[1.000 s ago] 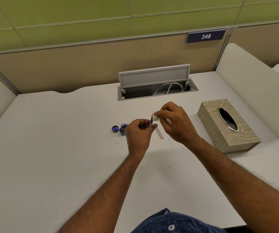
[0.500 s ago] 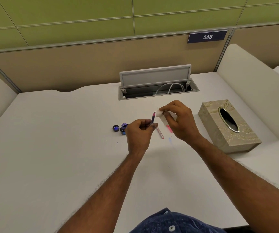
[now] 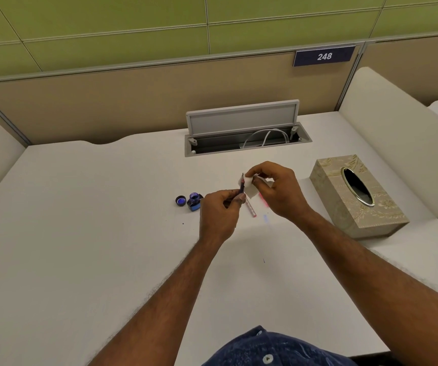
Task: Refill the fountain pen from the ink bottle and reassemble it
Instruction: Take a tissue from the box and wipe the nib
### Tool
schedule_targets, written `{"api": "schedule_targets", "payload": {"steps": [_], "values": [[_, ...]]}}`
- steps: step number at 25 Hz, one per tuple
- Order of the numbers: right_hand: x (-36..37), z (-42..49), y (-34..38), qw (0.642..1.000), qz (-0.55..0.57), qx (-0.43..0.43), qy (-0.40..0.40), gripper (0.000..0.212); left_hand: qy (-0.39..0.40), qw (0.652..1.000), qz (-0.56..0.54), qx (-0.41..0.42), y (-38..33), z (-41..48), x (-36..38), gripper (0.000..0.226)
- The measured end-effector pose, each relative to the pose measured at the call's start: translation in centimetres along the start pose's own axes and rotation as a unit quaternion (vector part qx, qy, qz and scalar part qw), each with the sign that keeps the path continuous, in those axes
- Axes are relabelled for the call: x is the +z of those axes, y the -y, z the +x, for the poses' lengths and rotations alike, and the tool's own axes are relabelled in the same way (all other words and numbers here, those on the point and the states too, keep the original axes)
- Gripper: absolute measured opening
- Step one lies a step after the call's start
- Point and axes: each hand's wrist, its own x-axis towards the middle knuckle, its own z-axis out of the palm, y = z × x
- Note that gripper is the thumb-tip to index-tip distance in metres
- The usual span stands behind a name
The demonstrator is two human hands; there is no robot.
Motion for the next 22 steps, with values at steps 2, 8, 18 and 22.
{"api": "schedule_targets", "payload": {"steps": [2, 8, 18, 22], "values": [[0.0, 0.2, -0.1, 1.000, 0.009, 0.026, -0.009, 0.012, 0.010, 1.000, -0.006, 0.001, 0.2, -0.1, 0.1, 0.028], [-0.2, 0.0, -1.1, 0.977, 0.148, 0.155, -0.011, 0.024, 0.030, 0.999, -0.028, -0.025, 0.6, -0.2, 0.1, 0.026], [-0.4, -2.1, -0.9, 0.874, 0.398, 0.275, 0.047, 0.021, 0.038, 0.994, -0.102, -0.016, 1.4, -0.1, -0.2, 0.020], [-0.2, -2.7, -1.5, 0.863, 0.424, 0.270, 0.044, 0.020, 0.037, 0.991, -0.122, -0.035, 1.9, 0.1, 0.0, 0.020]]}}
